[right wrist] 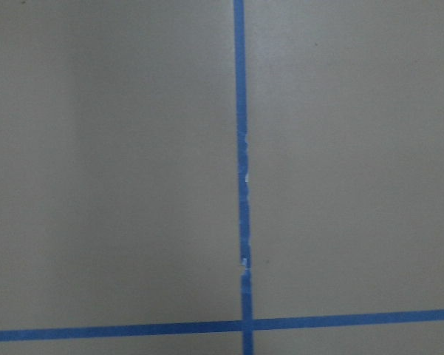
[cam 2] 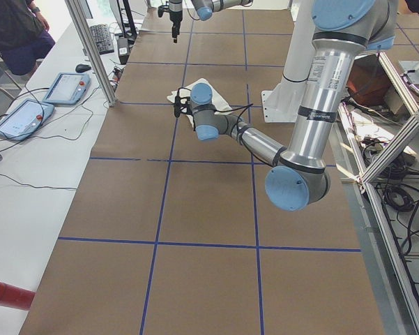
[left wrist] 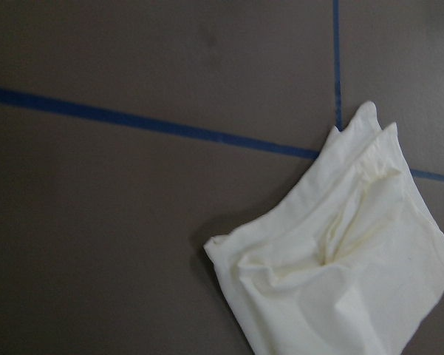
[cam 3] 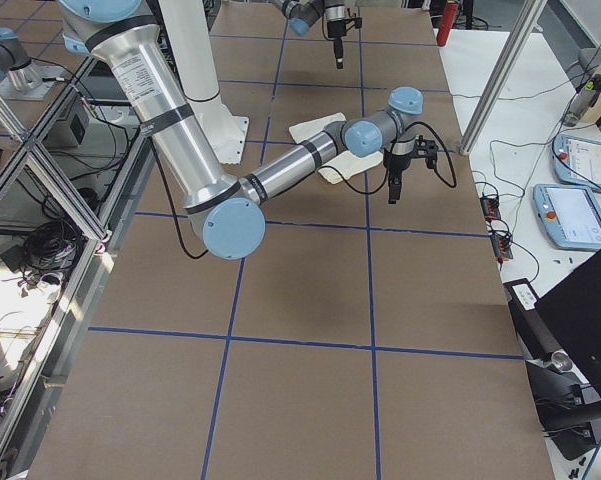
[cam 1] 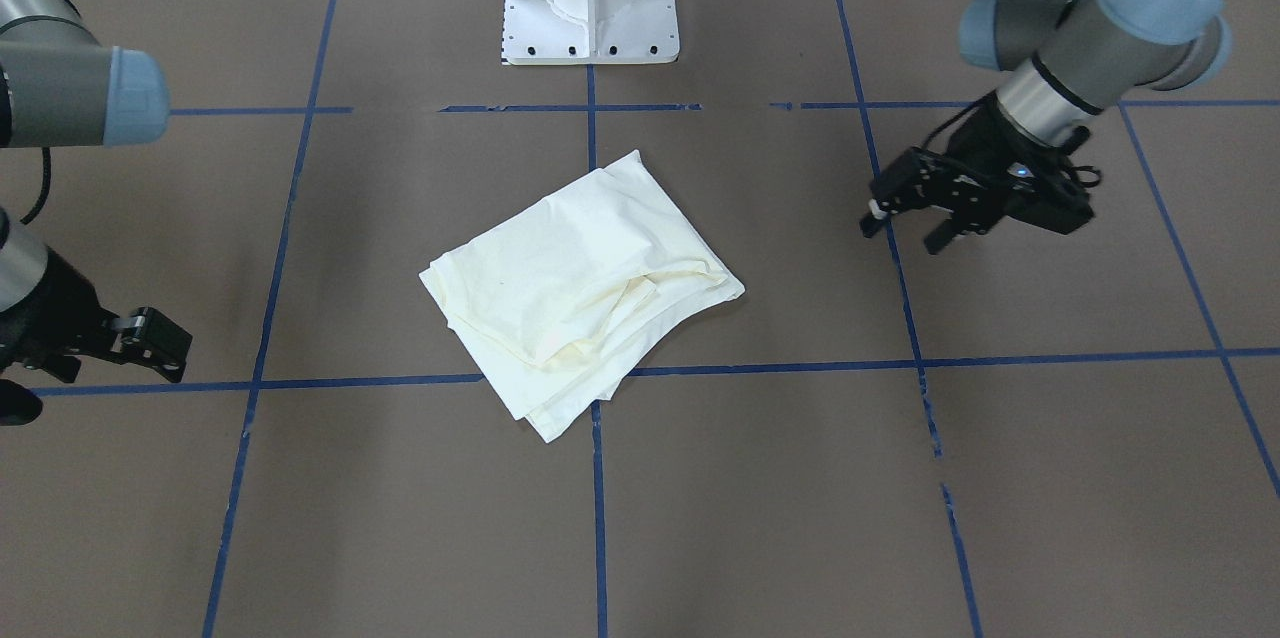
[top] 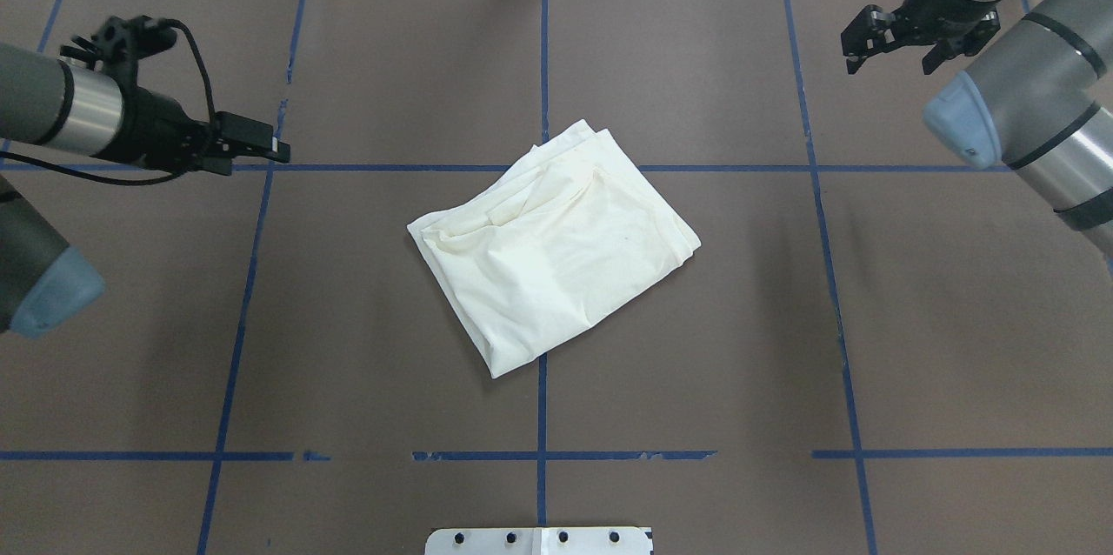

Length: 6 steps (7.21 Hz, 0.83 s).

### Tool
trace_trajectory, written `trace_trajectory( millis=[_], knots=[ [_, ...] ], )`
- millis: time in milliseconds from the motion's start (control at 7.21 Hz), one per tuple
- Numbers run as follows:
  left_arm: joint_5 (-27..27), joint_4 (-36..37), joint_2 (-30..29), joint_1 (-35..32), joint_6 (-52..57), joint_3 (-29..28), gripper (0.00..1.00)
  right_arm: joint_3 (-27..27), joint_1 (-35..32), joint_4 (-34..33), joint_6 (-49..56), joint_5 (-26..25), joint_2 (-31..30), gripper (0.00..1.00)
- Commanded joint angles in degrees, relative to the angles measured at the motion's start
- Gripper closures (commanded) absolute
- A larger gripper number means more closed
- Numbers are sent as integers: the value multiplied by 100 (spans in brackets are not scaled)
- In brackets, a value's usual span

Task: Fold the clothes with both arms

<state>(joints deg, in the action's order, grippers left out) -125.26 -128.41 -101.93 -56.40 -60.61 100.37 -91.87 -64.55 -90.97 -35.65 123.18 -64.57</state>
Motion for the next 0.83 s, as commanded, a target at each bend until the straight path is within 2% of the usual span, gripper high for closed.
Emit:
trace_trajectory(
  millis=[0,139,278,555,694],
  knots=[
    [28,1645,94,-1516,2779,-79,0,3,-617,-18,1353,-5,-589,0],
    [219,2331,94,-2089,3870,-97,0,29,-907,-18,2002,-5,-888,0],
    [473,2782,103,-2312,4751,-149,0,38,-1119,-61,2427,12,-1134,0],
    [406,2874,496,-2769,5949,-299,0,29,-1558,-70,3077,493,-1705,0],
    [275,2796,925,-2997,6703,-247,0,3,-1769,-53,3394,722,-1986,0]
  ],
)
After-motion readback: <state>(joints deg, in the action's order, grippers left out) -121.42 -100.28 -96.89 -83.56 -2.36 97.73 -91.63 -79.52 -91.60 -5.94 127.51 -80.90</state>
